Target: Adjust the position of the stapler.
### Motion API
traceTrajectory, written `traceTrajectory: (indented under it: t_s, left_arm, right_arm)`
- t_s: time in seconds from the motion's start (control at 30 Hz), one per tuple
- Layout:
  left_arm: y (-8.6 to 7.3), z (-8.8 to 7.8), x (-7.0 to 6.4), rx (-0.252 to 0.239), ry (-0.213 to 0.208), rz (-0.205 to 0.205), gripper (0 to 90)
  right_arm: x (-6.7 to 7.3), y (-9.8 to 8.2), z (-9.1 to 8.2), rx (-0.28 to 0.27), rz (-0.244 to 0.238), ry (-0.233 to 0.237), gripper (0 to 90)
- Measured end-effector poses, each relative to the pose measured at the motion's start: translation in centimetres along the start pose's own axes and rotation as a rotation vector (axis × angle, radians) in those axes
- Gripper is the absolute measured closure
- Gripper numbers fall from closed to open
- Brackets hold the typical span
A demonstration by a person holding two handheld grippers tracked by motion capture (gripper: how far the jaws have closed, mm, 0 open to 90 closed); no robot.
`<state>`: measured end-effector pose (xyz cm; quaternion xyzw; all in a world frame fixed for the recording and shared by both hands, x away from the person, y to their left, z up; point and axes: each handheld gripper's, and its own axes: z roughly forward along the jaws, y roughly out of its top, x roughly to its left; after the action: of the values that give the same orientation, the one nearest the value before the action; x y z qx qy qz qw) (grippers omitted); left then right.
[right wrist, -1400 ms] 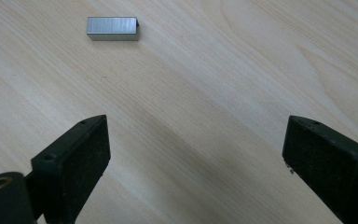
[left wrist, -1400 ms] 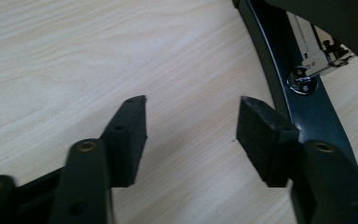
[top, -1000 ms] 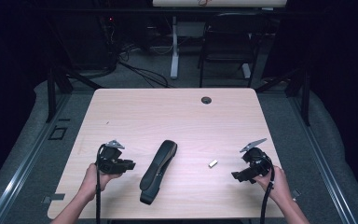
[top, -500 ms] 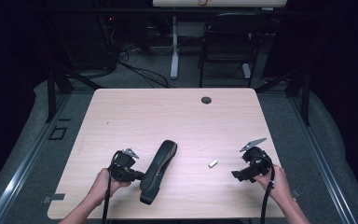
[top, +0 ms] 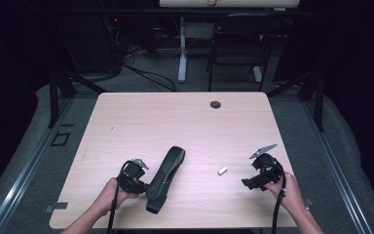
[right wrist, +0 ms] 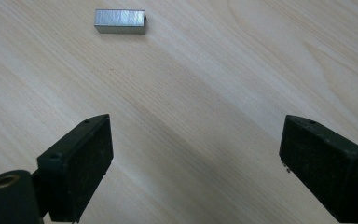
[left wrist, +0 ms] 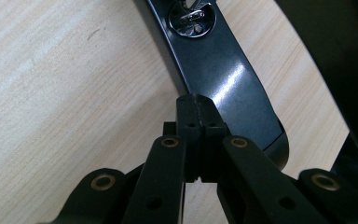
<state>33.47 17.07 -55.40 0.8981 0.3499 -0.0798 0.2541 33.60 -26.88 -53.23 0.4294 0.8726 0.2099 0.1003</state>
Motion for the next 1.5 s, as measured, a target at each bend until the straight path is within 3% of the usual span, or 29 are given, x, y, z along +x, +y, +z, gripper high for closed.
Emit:
traceTrajectory:
  t_s: [0.27,0.47,0.73,1.0,1.23,1.5]
  left_arm:
    - [-0.1,0.0,0.1,-0.014,-0.026,-0.012,90.0]
    - [0.1,0.3,-0.4,0.002,-0.056,0.000,90.0]
    - [0.4,0.6,-1.3,-0.007,-0.042,0.040,90.0]
    - [1.0,1.2,-1.9,-0.015,-0.048,0.033,90.0]
    - [1.9,2.0,-2.9,-0.025,-0.025,0.058,90.0]
    - [2.7,2.5,-3.3,-0.036,-0.040,0.059,90.0]
  right_arm:
    - [0.0,0.0,0.1,0.000,-0.001,-0.004,9.3]
    - [0.1,0.1,0.3,0.016,-0.005,-0.004,9.4]
    - [0.1,0.1,0.3,0.020,-0.014,-0.010,9.4]
    - [0.2,0.2,0.5,0.025,-0.021,-0.018,9.5]
    - [0.3,0.3,0.5,0.028,-0.019,-0.012,9.5]
    - [0.3,0.3,0.7,0.012,-0.008,-0.019,10.3]
